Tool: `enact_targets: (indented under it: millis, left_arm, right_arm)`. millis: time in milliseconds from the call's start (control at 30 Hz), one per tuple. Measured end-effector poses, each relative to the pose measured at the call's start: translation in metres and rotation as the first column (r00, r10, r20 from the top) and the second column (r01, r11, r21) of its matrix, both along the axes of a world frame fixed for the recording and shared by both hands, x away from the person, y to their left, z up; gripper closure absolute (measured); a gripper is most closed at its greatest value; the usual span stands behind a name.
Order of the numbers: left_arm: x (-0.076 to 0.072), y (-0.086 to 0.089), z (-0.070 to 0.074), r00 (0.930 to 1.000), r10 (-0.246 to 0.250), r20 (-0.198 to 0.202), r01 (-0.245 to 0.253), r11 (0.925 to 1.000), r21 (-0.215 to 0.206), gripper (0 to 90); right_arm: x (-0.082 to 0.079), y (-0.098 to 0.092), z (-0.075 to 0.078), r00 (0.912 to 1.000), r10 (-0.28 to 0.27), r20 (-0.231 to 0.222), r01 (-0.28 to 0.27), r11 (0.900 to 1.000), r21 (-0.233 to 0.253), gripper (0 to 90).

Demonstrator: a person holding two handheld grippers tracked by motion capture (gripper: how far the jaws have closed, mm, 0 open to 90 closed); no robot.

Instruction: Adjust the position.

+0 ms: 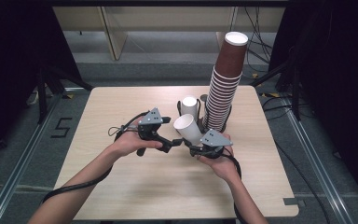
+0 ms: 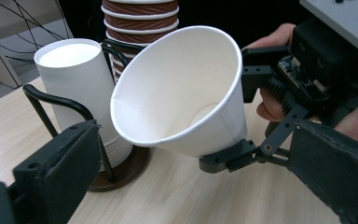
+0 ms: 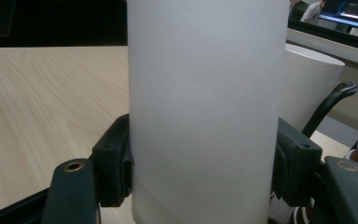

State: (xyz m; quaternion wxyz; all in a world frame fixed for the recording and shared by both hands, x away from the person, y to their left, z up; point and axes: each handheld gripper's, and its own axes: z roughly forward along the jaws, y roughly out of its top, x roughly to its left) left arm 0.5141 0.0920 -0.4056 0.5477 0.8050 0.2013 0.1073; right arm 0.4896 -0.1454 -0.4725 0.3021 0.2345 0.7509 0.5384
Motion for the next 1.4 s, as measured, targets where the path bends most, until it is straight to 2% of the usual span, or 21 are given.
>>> enact_targets:
  millis: [33, 67, 200, 267, 300, 367, 433, 500, 533, 667, 900, 967, 1000, 1067, 1300, 1333, 1400]
  left_arm:
    - [0.000, 0.000, 0.000, 1.0000, 0.007, -0.005, -0.007, 1.0000, -0.006, 2.4]
    - [0.000, 0.000, 0.000, 0.9998, 0.018, -0.013, -0.018, 0.9998, -0.008, 2.4]
    - [0.002, -0.001, -0.002, 0.9992, 0.028, -0.028, -0.029, 0.9994, -0.017, 2.3]
    - [0.002, -0.002, -0.003, 0.9988, 0.028, -0.041, -0.030, 0.9987, -0.041, 2.2]
    - [0.002, -0.002, -0.003, 0.9982, 0.041, -0.044, -0.042, 0.9984, -0.037, 2.2]
    - [0.003, -0.003, -0.004, 0.9976, 0.044, -0.053, -0.047, 0.9975, -0.053, 2.1]
    - [0.004, -0.004, -0.005, 0.9973, 0.040, -0.060, -0.045, 0.9962, -0.074, 1.8]
    - [0.004, -0.004, -0.005, 0.9967, 0.046, -0.067, -0.051, 0.9962, -0.071, 1.6]
    - [0.004, -0.005, -0.005, 0.9966, 0.048, -0.068, -0.053, 0.9958, -0.075, 1.3]
    - [0.004, -0.007, -0.005, 0.9960, 0.053, -0.072, -0.060, 0.9940, -0.091, 0.3]
    - [0.005, -0.007, -0.007, 0.9955, 0.063, -0.071, -0.072, 0.9897, -0.124, 0.0]
    - [0.005, -0.007, -0.008, 0.9945, 0.073, -0.076, -0.082, 0.9894, -0.120, 0.0]
    - [0.005, -0.007, -0.008, 0.9941, 0.075, -0.078, -0.084, 0.9893, -0.119, 0.0]
    - [0.006, -0.007, -0.008, 0.9935, 0.078, -0.083, -0.088, 0.9883, -0.124, 0.0]
    - [0.008, -0.011, -0.009, 0.9914, 0.092, -0.094, -0.104, 0.9843, -0.143, 0.0]
    - [0.009, -0.011, -0.010, 0.9909, 0.092, -0.098, -0.106, 0.9832, -0.148, 0.0]
    - [0.009, -0.012, -0.010, 0.9905, 0.092, -0.103, -0.107, 0.9820, -0.155, 0.0]
  right_arm:
    - [0.001, -0.001, 0.000, 0.9998, -0.010, 0.018, 0.010, 1.000, -0.007, 35.0]
    - [0.000, 0.000, 0.000, 1.0000, -0.008, 0.005, 0.008, 1.000, 0.004, 34.9]
    - [-0.001, -0.001, 0.000, 0.9996, -0.025, 0.015, 0.025, 1.000, 0.005, 35.0]
    - [-0.002, 0.000, 0.000, 0.9992, -0.039, 0.009, 0.038, 0.999, 0.021, 35.0]
    - [-0.001, 0.000, 0.000, 0.9990, -0.042, 0.018, 0.041, 0.999, 0.013, 35.0]
    - [-0.002, 0.000, -0.001, 0.9987, -0.050, 0.002, 0.050, 0.998, 0.023, 34.9]
    - [-0.002, 0.001, -0.001, 0.9988, -0.048, 0.010, 0.048, 0.999, 0.024, 34.9]
    - [-0.002, 0.002, -0.002, 0.9985, -0.052, 0.016, 0.051, 0.998, 0.024, 34.9]
    - [-0.002, 0.001, -0.002, 0.9979, -0.058, 0.028, 0.057, 0.998, 0.018, 34.9]
    - [-0.003, 0.003, -0.003, 0.9983, -0.058, 0.010, 0.057, 0.997, 0.049, 34.9]
    - [-0.003, 0.005, -0.004, 0.9985, -0.054, 0.009, 0.053, 0.997, 0.061, 34.9]
    - [-0.003, 0.004, -0.004, 0.9976, -0.066, 0.020, 0.065, 0.997, 0.051, 34.9]
    - [-0.002, 0.003, -0.003, 0.9979, -0.055, 0.033, 0.054, 0.998, 0.046, 34.9]
    - [-0.004, 0.003, -0.002, 0.9972, -0.072, 0.020, 0.071, 0.996, 0.049, 34.9]
    - [-0.003, 0.004, -0.001, 0.9973, -0.057, 0.045, 0.056, 0.998, 0.041, 34.9]
    - [-0.005, 0.004, -0.002, 0.9975, -0.067, 0.025, 0.065, 0.997, 0.051, 34.9]
    - [-0.005, 0.005, -0.002, 0.9972, -0.067, 0.032, 0.066, 0.997, 0.051, 34.9]
